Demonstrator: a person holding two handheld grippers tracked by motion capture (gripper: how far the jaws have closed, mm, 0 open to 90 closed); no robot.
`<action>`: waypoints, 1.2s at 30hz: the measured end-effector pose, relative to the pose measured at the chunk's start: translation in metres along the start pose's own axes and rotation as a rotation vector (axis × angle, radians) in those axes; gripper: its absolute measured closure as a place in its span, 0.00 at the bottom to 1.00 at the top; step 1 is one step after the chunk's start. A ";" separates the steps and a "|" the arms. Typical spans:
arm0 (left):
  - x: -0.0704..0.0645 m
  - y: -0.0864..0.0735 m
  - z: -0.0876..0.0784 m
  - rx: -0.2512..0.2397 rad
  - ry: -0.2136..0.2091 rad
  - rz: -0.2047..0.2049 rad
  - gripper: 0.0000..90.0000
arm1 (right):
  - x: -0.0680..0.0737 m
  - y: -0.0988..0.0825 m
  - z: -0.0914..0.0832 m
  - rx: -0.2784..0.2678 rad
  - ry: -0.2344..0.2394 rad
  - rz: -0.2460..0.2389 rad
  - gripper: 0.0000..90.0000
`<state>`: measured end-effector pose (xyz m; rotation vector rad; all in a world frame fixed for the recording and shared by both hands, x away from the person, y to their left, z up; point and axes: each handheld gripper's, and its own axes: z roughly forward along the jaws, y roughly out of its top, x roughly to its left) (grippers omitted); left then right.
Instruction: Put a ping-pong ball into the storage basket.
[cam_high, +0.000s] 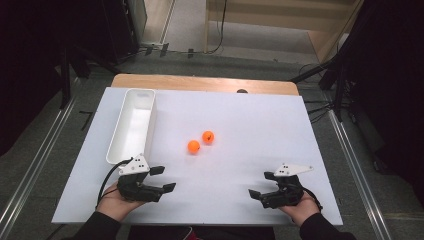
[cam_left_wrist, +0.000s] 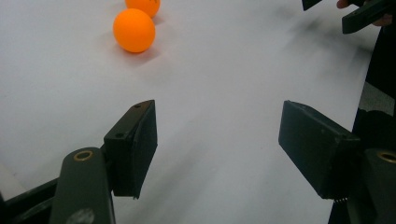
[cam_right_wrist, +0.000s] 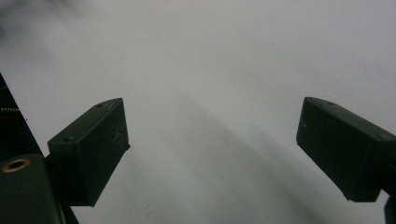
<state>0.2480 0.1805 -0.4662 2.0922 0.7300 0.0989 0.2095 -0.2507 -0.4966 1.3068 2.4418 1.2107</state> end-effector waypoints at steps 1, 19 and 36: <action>-0.001 0.001 0.002 -0.006 0.003 -0.001 0.31 | 0.000 0.000 0.000 0.002 0.000 0.002 0.09; -0.010 0.008 0.022 0.001 0.010 0.021 0.32 | 0.000 0.000 0.001 0.007 -0.005 0.003 0.09; -0.012 0.015 0.034 -0.016 0.035 0.020 0.32 | 0.000 0.000 0.001 0.009 -0.001 -0.004 0.09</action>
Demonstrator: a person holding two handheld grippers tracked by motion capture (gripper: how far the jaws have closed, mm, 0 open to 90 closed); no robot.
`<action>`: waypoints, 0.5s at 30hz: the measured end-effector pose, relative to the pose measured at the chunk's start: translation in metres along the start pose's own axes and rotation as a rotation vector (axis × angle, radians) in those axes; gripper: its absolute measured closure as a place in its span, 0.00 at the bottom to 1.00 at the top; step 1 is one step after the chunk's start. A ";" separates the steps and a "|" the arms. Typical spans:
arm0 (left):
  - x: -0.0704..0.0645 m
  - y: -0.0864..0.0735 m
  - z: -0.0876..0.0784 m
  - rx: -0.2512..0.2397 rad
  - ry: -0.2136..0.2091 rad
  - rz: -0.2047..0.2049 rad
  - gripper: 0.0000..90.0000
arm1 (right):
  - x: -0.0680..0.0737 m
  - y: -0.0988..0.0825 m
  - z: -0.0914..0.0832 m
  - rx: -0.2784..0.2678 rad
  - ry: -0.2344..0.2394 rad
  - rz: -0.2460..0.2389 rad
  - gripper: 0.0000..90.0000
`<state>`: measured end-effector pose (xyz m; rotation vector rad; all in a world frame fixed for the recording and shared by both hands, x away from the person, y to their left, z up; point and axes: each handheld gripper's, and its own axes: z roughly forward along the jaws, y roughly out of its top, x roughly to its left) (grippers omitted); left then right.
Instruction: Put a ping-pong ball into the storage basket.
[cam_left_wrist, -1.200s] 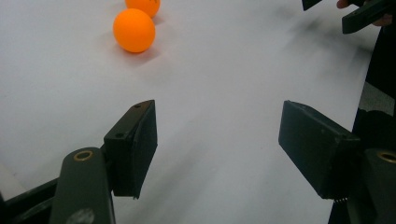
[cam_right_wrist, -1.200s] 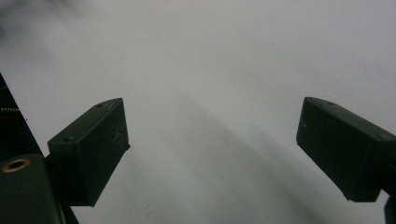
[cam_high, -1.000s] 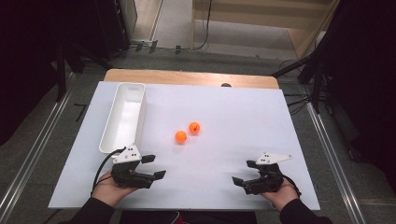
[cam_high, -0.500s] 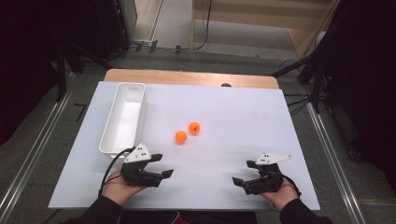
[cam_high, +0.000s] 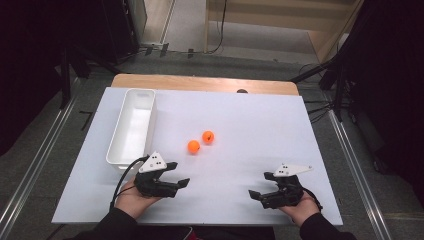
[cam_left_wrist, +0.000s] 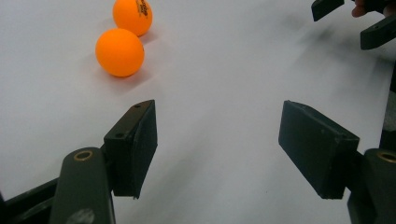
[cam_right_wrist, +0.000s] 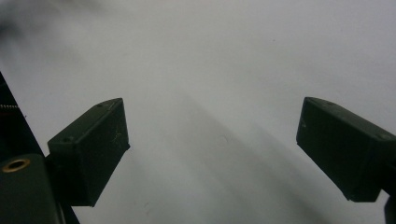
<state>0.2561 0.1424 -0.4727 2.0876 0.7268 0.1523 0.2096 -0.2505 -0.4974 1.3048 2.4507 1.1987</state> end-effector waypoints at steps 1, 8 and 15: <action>0.000 0.000 0.000 0.000 0.000 0.000 0.32 | 0.000 0.000 0.000 0.001 0.001 0.002 0.09; 0.000 0.005 0.004 -0.001 0.016 0.015 0.32 | 0.000 0.000 0.000 0.003 0.001 -0.001 0.09; 0.003 0.011 0.005 -0.012 -0.006 -0.005 0.32 | 0.000 0.000 -0.001 -0.002 0.001 0.000 0.09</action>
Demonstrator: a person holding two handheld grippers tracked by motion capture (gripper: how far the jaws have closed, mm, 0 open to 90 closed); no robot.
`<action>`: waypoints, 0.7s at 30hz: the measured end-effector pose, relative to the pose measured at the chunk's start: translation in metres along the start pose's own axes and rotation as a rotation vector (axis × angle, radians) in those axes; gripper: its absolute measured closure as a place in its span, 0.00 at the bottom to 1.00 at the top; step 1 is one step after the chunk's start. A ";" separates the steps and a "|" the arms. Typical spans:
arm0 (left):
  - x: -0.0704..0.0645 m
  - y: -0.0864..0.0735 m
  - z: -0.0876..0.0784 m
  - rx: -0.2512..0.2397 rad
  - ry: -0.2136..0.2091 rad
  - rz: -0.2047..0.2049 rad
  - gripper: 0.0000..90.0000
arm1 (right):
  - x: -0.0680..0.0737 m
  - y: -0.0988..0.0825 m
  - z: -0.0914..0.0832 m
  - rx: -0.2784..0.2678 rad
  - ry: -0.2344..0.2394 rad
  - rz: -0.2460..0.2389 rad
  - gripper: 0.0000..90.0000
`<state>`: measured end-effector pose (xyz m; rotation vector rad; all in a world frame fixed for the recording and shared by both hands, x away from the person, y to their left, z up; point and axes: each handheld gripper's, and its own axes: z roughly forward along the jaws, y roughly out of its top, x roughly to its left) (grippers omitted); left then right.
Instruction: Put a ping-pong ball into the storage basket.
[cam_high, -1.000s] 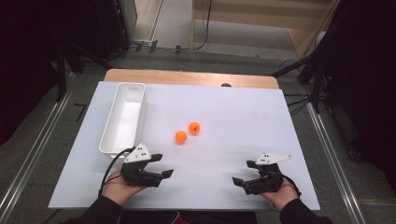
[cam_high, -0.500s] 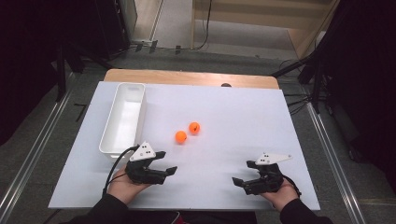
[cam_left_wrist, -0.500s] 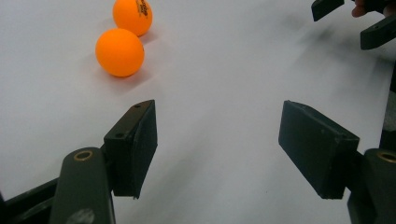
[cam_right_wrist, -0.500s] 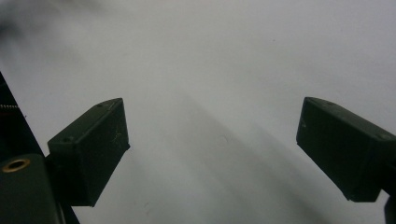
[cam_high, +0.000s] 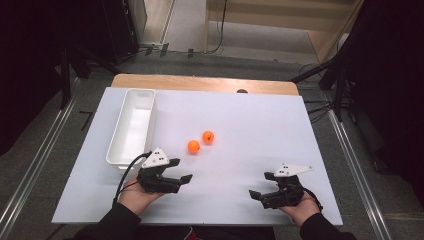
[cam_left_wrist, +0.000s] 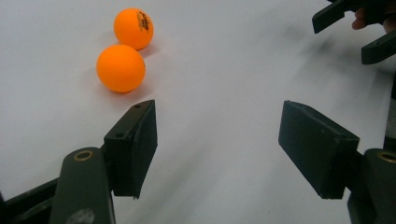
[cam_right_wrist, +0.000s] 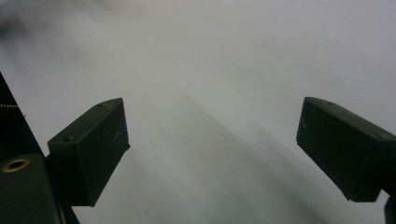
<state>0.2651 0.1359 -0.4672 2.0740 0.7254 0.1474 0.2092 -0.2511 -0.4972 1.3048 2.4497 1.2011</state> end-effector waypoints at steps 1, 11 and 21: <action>0.000 0.002 0.001 0.005 0.004 0.004 0.32 | 0.000 0.000 0.000 0.001 0.001 0.000 0.09; 0.001 0.009 0.005 0.009 0.002 0.006 0.32 | 0.000 0.000 0.000 0.003 0.002 -0.003 0.09; 0.001 0.016 0.013 0.027 0.004 0.002 0.27 | 0.000 0.000 0.000 0.003 0.003 -0.004 0.09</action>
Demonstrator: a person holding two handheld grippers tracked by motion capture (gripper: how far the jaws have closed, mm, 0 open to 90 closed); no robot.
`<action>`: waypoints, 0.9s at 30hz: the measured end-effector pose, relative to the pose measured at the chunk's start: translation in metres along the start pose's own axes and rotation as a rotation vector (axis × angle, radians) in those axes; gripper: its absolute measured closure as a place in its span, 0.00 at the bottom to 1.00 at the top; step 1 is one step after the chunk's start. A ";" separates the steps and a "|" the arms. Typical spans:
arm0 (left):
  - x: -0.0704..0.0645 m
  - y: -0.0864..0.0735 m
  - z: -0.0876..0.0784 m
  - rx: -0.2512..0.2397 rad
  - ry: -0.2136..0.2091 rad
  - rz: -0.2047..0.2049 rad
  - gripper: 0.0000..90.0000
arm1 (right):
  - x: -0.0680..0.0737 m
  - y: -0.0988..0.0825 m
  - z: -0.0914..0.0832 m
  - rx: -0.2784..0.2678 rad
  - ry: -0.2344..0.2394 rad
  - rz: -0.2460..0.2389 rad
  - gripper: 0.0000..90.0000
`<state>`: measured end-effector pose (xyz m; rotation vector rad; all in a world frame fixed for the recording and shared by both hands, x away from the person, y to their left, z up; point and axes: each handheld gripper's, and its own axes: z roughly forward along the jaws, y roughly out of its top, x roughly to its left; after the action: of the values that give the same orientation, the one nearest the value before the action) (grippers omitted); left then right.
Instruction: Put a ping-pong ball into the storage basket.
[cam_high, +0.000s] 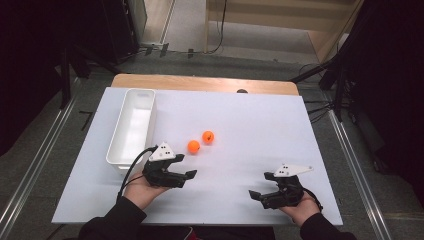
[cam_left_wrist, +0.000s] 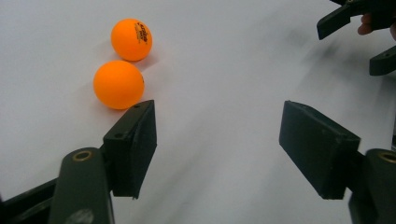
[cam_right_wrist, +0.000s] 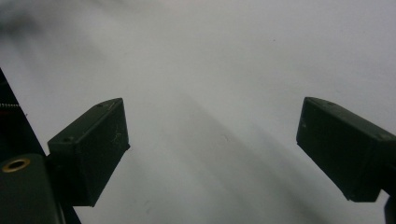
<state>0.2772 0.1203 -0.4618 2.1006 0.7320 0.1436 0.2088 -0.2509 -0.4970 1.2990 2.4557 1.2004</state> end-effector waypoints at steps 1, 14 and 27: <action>0.000 0.002 0.001 0.004 -0.002 0.000 0.27 | 0.000 0.000 0.000 0.000 0.000 0.000 0.09; 0.002 0.008 0.010 0.028 -0.005 -0.007 0.21 | 0.000 0.000 0.000 -0.003 0.001 0.001 0.09; 0.008 0.020 0.019 0.019 0.022 -0.032 0.08 | 0.000 0.000 -0.001 -0.006 0.002 0.001 0.09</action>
<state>0.2988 0.1027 -0.4590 2.1072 0.7818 0.1428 0.2083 -0.2514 -0.4964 1.2988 2.4514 1.2087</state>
